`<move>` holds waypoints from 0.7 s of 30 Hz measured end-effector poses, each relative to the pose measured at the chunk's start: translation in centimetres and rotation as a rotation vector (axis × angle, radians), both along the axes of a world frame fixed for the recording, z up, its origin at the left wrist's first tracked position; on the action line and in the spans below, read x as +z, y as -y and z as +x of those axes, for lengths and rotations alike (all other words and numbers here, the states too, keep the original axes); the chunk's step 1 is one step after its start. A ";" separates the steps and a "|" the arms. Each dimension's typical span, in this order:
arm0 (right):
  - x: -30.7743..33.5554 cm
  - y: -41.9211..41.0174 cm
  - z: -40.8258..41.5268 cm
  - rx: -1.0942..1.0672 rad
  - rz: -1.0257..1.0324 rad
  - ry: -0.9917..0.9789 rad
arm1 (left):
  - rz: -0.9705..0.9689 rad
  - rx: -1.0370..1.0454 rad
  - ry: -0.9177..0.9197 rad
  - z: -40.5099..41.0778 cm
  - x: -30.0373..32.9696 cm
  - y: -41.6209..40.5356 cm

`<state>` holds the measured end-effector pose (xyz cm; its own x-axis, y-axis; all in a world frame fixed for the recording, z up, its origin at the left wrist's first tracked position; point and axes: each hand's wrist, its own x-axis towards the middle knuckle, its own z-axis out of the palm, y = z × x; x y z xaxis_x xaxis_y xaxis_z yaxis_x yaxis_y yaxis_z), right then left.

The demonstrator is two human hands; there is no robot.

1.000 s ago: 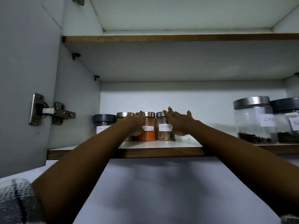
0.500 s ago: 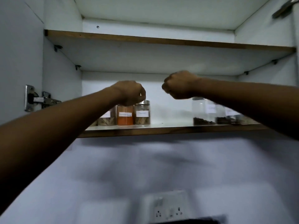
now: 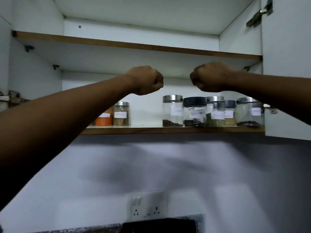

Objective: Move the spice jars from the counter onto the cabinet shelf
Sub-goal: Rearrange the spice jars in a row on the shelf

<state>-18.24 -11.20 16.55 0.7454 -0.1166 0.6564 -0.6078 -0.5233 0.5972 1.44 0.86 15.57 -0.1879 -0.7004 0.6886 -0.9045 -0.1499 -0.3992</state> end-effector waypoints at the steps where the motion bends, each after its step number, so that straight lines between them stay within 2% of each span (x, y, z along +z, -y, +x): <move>1: -0.4 0.8 -0.7 0.001 0.062 0.023 | 0.005 0.004 -0.019 -0.8 0.0 0.7; 6: -2.6 4.5 -3.3 0.024 0.320 0.049 | 0.090 0.016 -0.109 -3.7 -1.0 4.4; 13: -5.0 6.8 -4.0 0.152 0.491 0.104 | 0.185 0.110 -0.097 -5.3 -2.8 8.0; 21: -6.6 7.9 -3.4 0.208 0.541 0.176 | 0.065 0.171 -0.070 -5.0 -2.9 9.7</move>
